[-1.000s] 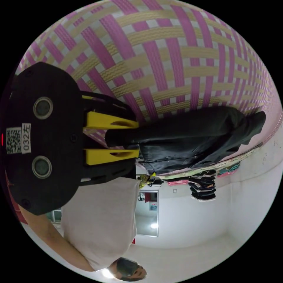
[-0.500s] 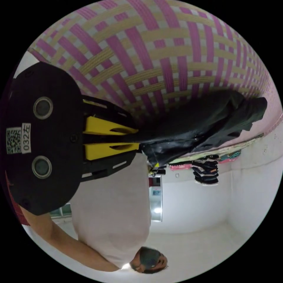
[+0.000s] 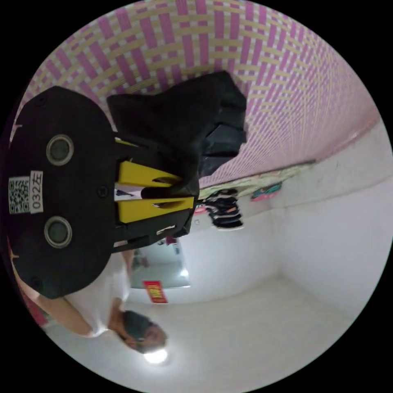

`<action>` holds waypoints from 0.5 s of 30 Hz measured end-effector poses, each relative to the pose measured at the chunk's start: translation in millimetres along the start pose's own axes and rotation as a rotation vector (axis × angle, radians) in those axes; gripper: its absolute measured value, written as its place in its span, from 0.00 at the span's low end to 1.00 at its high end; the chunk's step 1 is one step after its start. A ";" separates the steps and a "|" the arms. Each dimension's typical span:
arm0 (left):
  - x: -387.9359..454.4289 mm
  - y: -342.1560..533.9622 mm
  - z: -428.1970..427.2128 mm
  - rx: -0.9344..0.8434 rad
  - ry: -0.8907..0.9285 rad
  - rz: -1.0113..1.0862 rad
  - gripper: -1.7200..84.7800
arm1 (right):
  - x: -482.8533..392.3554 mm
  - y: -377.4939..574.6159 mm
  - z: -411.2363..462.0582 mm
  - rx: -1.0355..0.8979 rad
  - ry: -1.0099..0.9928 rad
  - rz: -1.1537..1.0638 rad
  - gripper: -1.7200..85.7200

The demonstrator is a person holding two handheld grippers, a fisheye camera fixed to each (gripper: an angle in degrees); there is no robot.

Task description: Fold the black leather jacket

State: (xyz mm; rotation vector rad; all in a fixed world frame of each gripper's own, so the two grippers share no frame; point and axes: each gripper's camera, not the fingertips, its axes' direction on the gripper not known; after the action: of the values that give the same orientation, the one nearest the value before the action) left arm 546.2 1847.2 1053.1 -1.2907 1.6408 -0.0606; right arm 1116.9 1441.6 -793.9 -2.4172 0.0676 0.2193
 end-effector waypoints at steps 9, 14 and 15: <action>-97.9 -39.4 -2.9 0.163 0.039 -0.343 0.01 | 94.2 -56.5 45.5 -0.025 0.016 0.226 0.03; -103.5 -67.9 -5.1 0.129 0.073 -0.304 0.03 | 107.6 -83.7 50.4 -0.015 -0.016 0.206 0.06; -107.8 -74.1 -3.2 0.127 0.049 -0.310 0.06 | 116.5 -88.3 52.6 0.002 0.027 0.227 0.08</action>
State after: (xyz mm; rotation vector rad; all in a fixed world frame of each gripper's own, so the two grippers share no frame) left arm 587.7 1894.8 1167.7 -1.4433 1.4400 -0.3807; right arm 1233.8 1543.9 -796.3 -2.4092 0.3557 0.2892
